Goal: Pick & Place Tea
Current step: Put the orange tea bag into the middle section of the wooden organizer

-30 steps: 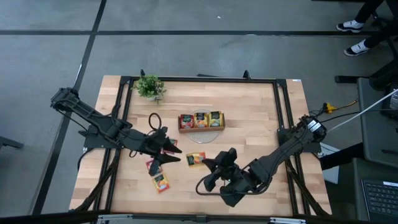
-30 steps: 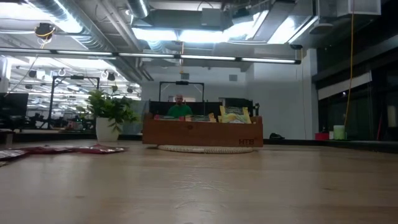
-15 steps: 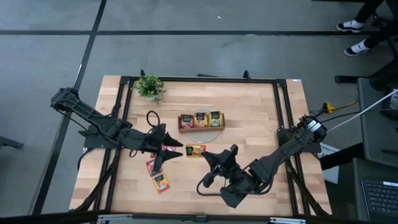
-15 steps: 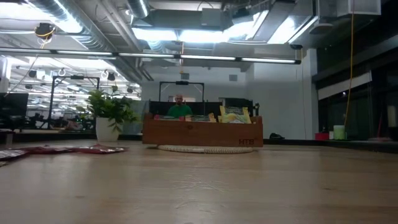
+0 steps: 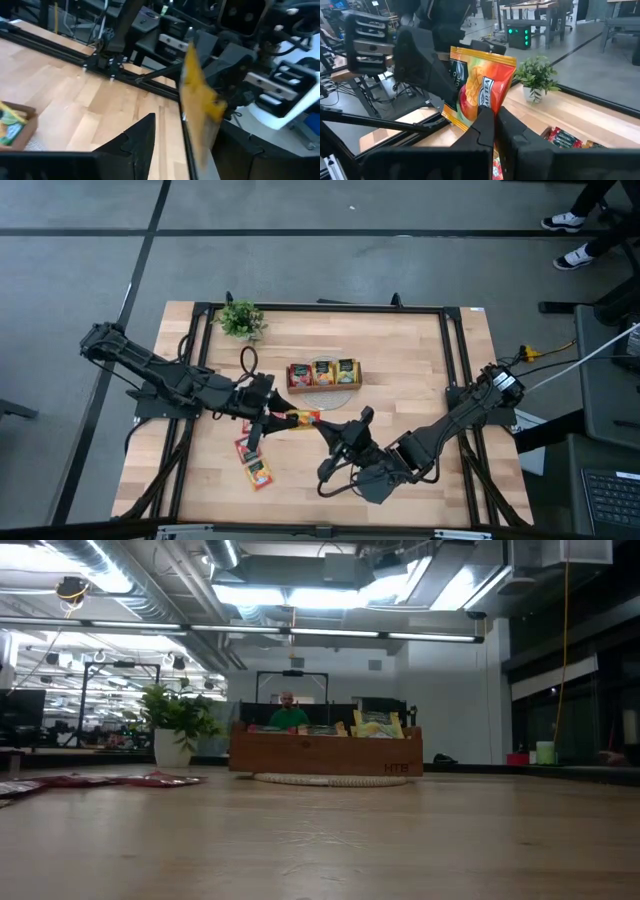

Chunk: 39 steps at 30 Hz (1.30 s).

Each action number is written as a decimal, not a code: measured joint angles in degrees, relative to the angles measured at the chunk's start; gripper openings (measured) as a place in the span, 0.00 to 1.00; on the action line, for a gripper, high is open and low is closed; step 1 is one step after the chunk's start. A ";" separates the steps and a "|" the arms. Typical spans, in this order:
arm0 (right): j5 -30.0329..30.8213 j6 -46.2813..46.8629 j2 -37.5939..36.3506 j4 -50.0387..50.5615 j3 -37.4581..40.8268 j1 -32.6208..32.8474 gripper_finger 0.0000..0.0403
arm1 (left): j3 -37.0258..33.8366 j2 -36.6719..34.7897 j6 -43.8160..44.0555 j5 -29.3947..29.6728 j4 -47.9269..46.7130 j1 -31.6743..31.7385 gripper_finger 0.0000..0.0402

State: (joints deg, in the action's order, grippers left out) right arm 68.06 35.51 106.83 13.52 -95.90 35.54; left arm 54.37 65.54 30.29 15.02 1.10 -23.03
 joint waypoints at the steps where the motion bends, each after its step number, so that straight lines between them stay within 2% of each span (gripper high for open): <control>1: -0.01 -0.01 0.00 0.02 0.00 -0.13 0.02 | 0.00 0.00 -0.01 -0.27 0.44 0.01 0.41; 7: -0.05 -0.01 0.00 0.00 0.00 -0.16 0.02 | 0.00 0.00 -1.06 -0.78 0.90 0.00 0.32; 10: -0.05 -0.03 0.00 0.02 0.00 -0.16 0.02 | 0.00 0.00 -2.05 -0.80 0.86 0.00 0.21; 13: -0.05 -0.07 0.00 0.03 0.00 -0.18 0.02 | 0.00 0.00 -4.51 -0.80 0.88 0.00 0.07; 15: -0.05 -0.60 0.00 0.04 0.00 -0.18 0.04 | 0.00 0.00 -5.03 -0.80 0.87 0.00 0.02; 20: -0.15 -2.21 -0.28 0.15 0.02 -0.18 0.12 | 0.00 0.00 -5.15 -1.72 0.57 0.91 0.01; 25: -0.47 -3.21 -2.79 0.17 0.07 -0.16 0.24 | 0.00 0.00 -4.88 -7.22 -0.52 4.87 0.01; 32: -0.55 -10.43 -7.84 0.35 0.04 0.84 0.38 | -0.04 0.02 -4.58 -17.38 -5.78 15.02 0.01; 39: -0.58 -11.99 -10.94 1.05 0.04 0.95 0.40 | -0.07 0.63 -7.53 -27.52 -14.77 26.78 0.01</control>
State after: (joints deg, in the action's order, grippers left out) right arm 67.48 23.52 95.89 14.57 -95.85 36.49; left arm 54.30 66.17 22.76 -12.50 -13.67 3.75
